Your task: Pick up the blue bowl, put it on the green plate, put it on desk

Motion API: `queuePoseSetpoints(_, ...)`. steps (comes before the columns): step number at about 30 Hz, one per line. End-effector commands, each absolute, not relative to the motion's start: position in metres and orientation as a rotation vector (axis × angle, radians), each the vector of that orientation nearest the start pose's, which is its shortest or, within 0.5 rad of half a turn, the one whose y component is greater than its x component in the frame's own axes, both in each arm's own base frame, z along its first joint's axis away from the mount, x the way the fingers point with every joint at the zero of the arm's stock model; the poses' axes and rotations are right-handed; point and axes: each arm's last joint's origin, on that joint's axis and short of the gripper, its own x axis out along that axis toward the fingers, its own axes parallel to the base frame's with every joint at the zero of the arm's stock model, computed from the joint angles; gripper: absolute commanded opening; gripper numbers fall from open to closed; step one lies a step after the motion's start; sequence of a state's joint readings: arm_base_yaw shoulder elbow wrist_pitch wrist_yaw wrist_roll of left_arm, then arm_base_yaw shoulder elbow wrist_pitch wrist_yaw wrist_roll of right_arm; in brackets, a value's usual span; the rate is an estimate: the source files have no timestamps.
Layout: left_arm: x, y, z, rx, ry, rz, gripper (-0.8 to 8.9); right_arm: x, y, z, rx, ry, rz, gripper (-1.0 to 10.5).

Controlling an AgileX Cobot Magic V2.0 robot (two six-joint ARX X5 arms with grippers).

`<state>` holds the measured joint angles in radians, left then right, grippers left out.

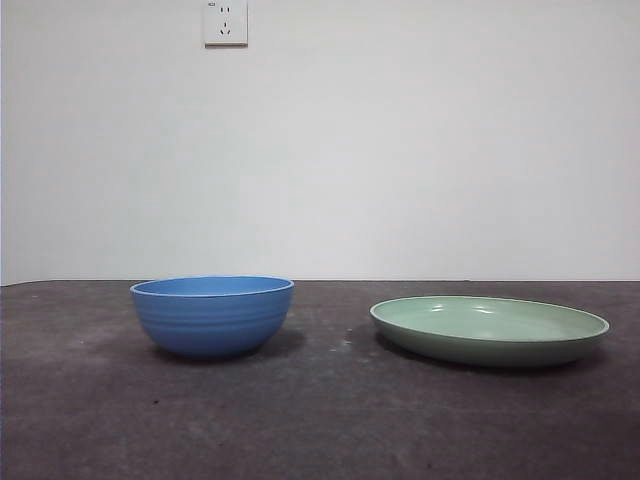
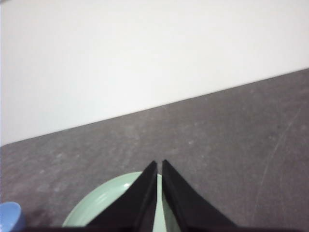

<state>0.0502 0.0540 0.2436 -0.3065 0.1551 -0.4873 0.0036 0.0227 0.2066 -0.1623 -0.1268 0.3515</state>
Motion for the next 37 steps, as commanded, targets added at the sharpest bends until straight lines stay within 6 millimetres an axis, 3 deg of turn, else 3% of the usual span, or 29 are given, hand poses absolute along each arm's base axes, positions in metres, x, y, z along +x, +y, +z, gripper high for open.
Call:
queuePoseSetpoints(1, 0.080, -0.001, 0.234, -0.470, 0.108, -0.088, 0.09, 0.079, 0.004, 0.233, 0.347, -0.003, 0.128, 0.1)
queuePoseSetpoints(9, 0.091, -0.003, 0.272, -0.351, 0.269, -0.178, 0.09, 0.083, 0.004, 0.278, 0.250, 0.127, 0.135, 0.1)
queuePoseSetpoints(20, 0.118, -0.010, 0.303, -0.211, 0.555, -0.422, 0.09, 0.119, 0.011, 0.317, 0.132, 0.517, 0.353, 0.1)
queuePoseSetpoints(27, 0.123, -0.019, 0.305, -0.167, 0.680, -0.571, 0.09, 0.133, 0.016, 0.321, 0.104, 0.693, 0.475, 0.1)
queuePoseSetpoints(37, 0.123, -0.026, 0.302, -0.125, 0.709, -0.650, 0.09, 0.131, 0.022, 0.316, 0.076, 0.760, 0.530, 0.1)
